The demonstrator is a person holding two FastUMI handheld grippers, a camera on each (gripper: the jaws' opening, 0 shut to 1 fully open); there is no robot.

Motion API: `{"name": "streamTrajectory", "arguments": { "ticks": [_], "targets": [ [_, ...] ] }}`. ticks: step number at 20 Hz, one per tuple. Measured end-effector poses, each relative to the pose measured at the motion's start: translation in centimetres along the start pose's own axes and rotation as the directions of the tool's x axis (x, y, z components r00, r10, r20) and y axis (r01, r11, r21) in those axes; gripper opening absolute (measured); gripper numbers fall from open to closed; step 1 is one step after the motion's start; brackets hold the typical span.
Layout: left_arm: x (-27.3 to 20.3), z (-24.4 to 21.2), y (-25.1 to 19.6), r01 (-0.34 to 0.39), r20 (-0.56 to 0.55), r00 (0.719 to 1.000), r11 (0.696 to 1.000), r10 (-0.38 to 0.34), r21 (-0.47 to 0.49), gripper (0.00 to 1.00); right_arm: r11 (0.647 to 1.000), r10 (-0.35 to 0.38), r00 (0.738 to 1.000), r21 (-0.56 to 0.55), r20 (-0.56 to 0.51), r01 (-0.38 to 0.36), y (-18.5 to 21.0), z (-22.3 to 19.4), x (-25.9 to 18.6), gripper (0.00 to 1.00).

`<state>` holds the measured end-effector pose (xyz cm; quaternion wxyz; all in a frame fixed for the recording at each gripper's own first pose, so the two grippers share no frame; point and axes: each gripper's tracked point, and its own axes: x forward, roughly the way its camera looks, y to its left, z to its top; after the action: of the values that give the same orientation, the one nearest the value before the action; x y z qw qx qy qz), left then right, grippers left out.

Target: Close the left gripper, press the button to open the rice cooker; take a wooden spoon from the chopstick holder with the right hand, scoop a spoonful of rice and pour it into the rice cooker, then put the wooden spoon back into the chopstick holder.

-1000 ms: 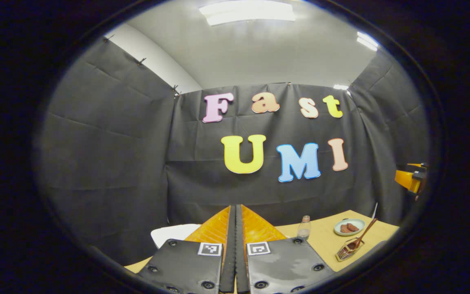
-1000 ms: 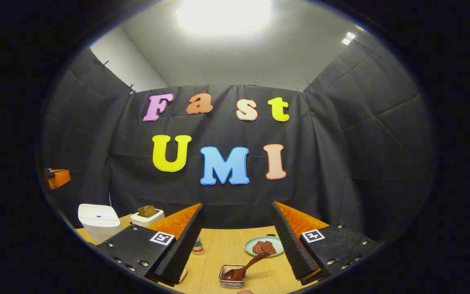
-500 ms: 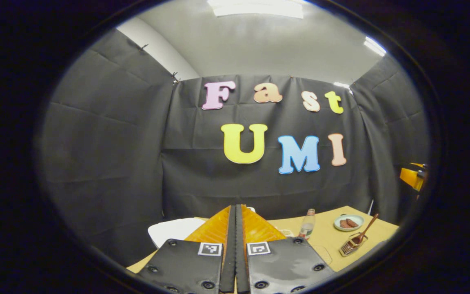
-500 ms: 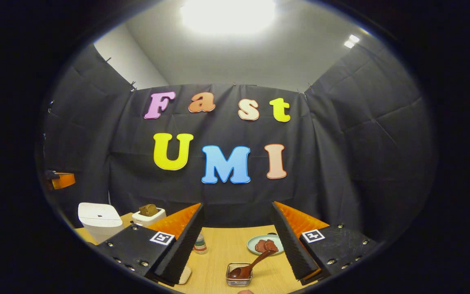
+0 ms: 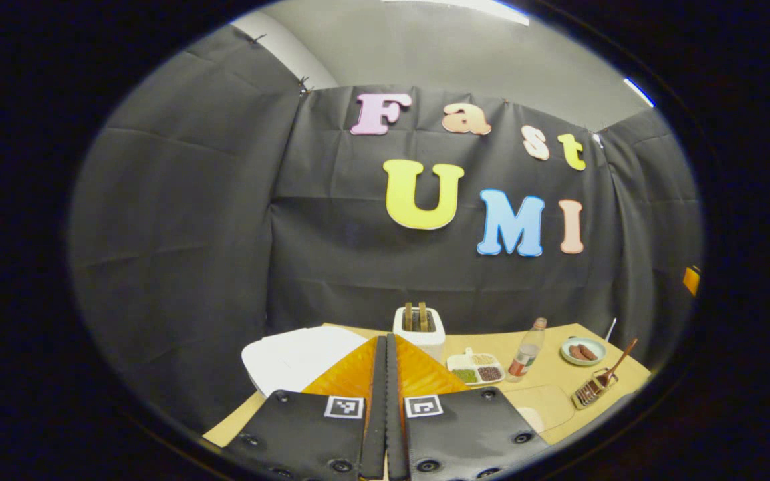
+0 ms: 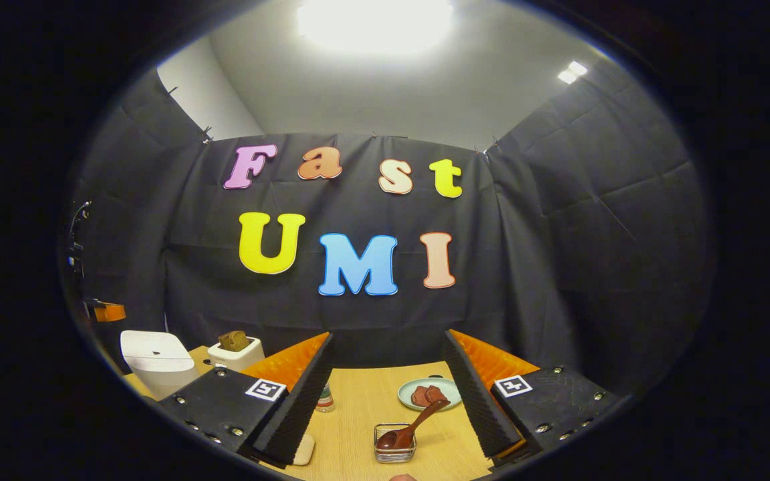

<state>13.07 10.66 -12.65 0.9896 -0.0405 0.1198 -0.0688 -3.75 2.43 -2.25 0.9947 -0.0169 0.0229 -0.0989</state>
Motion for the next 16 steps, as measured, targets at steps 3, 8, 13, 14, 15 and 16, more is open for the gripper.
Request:
{"name": "streamTrajectory", "arguments": {
  "ticks": [3, 8, 13, 14, 15, 16],
  "targets": [
    [2.4, -3.2, 1.4, 0.000, -0.059, 0.998, 1.000, 0.001, 0.003, 0.09, 0.999, -0.029, 0.999, -0.012, -0.012, 0.029, -0.1, -0.2, -0.5, 0.98],
    [5.5, -7.3, 3.0, -0.016, -0.145, 0.989, 1.000, 0.013, -0.017, 0.07, 0.996, -0.079, 0.997, -0.033, -0.016, 0.079, -0.8, -0.3, -1.3, 0.98],
    [6.8, -10.7, 3.4, -0.012, -0.211, 0.978, 1.000, 0.006, -0.027, 0.09, 0.994, -0.099, 0.994, -0.045, -0.036, 0.097, -0.8, -0.7, -1.7, 0.98],
    [6.9, -10.6, 3.4, -0.012, -0.206, 0.979, 0.999, 0.006, -0.031, 0.09, 0.994, -0.098, 0.994, -0.050, -0.037, 0.096, -0.8, -0.8, -1.7, 0.98],
    [7.1, -10.6, 3.3, -0.011, -0.200, 0.980, 0.999, 0.003, -0.041, 0.09, 0.994, -0.097, 0.995, -0.056, -0.039, 0.095, -0.7, -0.9, -1.7, 0.98],
    [7.1, -10.8, 3.1, -0.013, -0.210, 0.978, 0.999, 0.003, -0.051, 0.09, 0.994, -0.095, 0.995, -0.059, -0.039, 0.093, -0.7, -0.8, -1.7, 0.98]
  ]
}}
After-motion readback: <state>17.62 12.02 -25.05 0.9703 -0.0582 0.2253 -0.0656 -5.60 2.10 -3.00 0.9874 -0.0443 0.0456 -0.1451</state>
